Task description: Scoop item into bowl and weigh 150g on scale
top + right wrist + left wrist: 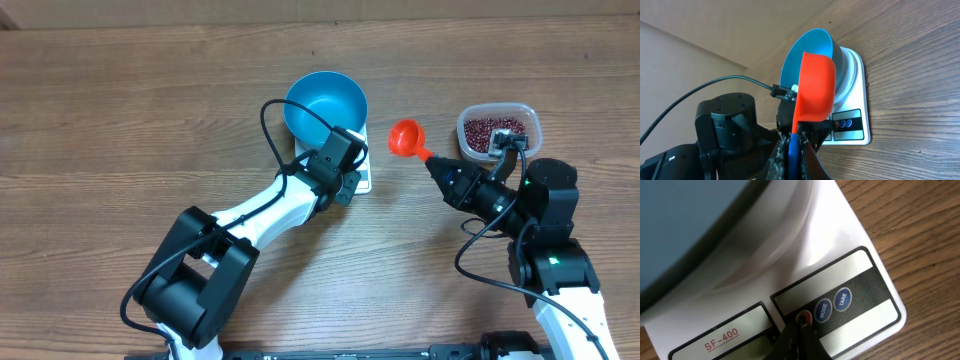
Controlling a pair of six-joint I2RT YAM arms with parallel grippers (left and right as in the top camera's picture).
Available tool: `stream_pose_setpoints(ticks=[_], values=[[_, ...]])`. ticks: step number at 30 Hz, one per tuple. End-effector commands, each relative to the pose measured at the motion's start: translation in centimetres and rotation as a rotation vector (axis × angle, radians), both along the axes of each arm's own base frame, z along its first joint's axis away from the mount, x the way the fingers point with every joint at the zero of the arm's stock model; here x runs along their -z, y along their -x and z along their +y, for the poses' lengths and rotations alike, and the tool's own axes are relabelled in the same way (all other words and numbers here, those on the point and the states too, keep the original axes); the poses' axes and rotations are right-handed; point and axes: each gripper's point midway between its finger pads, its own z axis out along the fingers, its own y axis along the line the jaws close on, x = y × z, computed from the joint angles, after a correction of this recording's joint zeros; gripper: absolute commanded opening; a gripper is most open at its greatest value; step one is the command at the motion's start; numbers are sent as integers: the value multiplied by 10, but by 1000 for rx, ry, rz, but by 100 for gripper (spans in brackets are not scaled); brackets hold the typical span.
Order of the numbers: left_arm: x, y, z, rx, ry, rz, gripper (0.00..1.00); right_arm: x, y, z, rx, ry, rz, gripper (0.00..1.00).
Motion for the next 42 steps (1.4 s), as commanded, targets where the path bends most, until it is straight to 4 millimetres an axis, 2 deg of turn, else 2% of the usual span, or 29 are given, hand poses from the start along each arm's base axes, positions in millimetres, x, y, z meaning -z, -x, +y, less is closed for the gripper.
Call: stream_pose_setpoints(ticks=[1, 12, 16, 31, 42], values=[[5, 3, -2, 3, 1, 13, 4, -9, -1, -2, 9, 3, -28, 4], [7, 4, -2, 3, 0, 16, 4, -9, -1, -2, 9, 3, -28, 4], [20, 6, -1, 1, -12, 40, 4, -10, -1, -2, 9, 3, -29, 4], [18, 2, -4, 2, -1, 22, 5, -9, -1, -2, 9, 4, -29, 4], [30, 4, -1, -1, -22, 45, 4, -9, -1, -2, 9, 4, -29, 4]])
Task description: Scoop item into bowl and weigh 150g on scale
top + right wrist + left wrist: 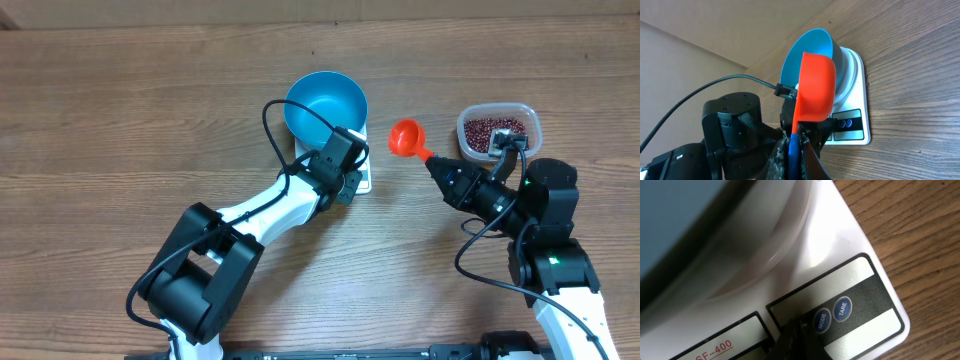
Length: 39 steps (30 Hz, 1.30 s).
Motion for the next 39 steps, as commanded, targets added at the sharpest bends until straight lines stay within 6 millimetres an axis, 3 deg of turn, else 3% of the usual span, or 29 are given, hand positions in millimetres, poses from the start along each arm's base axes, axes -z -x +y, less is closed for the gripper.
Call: stream_pose_setpoints(ticks=[1, 39], values=[[23, 8, 2, 0, -27, 51, 4, -10, -1, -2, 8, 3, -29, 4], [30, 17, 22, -67, -105, 93, 4, -10, -1, -2, 9, 4, -29, 4]])
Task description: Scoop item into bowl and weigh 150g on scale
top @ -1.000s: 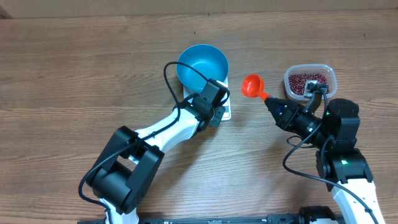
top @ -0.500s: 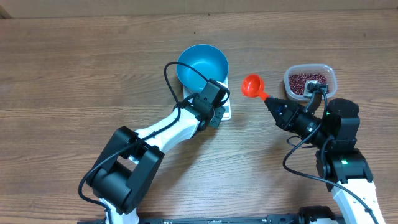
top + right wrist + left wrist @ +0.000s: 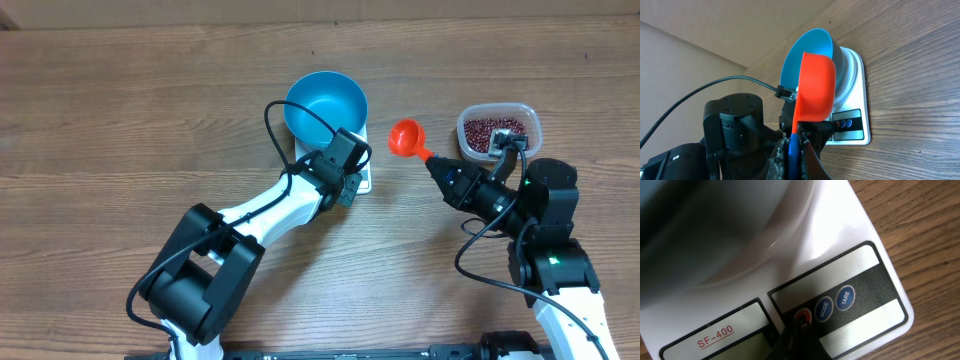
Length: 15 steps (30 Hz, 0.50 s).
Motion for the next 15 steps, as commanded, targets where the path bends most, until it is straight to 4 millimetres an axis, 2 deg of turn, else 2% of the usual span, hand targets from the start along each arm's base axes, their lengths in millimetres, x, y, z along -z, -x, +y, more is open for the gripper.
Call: stream_pose_setpoints(ticks=[1, 15], values=[[28, 12, 16, -33, -69, 63, 4, -10, -1, -2, 9, 3, -29, 4], [26, 9, 13, -50, -50, 54, 4, -9, -1, -2, 9, 3, -28, 4]])
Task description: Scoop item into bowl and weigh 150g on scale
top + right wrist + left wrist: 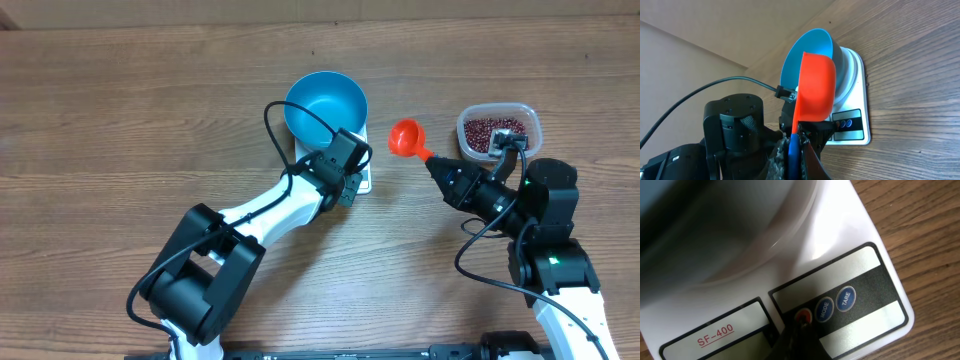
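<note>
A blue bowl (pixel 326 103) stands on a white scale (pixel 364 180) marked SF-400. My left gripper (pixel 801 324) is shut, its tip resting on the scale's red button (pixel 803 315), beside the blue MODE and TARE buttons. My right gripper (pixel 794 141) is shut on the blue handle of an orange scoop (pixel 406 137), held in the air right of the scale, empty as far as shows. A clear tub of red beans (pixel 497 130) sits at the back right, behind that arm.
The wooden table (pixel 120 140) spreads to the left and front. The left arm (pixel 270 215) lies diagonally from the front left up to the scale. Its black cable (pixel 285 125) loops over the bowl's near rim.
My left gripper's tip stood at the red button, then a little further in over the panel with the button covered, then back with the button showing at its tip. The right gripper held the orange scoop still throughout.
</note>
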Controlling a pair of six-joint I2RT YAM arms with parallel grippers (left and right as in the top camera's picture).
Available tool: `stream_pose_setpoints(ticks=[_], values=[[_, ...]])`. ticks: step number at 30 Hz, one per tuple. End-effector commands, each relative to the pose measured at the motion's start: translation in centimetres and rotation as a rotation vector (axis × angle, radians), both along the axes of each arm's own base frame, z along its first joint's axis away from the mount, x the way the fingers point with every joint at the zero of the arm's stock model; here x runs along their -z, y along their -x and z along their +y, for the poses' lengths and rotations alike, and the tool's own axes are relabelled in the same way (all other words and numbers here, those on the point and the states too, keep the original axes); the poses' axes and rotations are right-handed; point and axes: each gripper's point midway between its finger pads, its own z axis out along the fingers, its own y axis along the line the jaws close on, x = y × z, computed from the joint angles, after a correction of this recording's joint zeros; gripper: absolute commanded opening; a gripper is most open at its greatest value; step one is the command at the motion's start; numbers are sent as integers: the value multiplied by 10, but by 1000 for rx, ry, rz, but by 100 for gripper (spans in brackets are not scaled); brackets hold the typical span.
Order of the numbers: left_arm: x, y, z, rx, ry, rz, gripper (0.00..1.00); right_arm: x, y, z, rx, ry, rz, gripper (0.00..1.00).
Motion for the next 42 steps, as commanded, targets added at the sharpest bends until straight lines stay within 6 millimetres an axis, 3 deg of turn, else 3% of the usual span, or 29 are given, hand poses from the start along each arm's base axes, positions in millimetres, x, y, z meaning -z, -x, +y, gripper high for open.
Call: stream_pose_setpoints(ticks=[1, 27, 34, 42], values=[[27, 9, 13, -30, -52, 57, 4, -9, -1, -2, 9, 4, -28, 4], [21, 5, 9, -26, -28, 37, 4, -9, -1, -2, 9, 4, -28, 4], [1, 4, 7, -26, -6, 8, 4, -9, -3, -4, 21, 10, -28, 4], [-29, 15, 11, -14, 15, 14, 4, -9, -3, -4, 21, 10, -28, 4]])
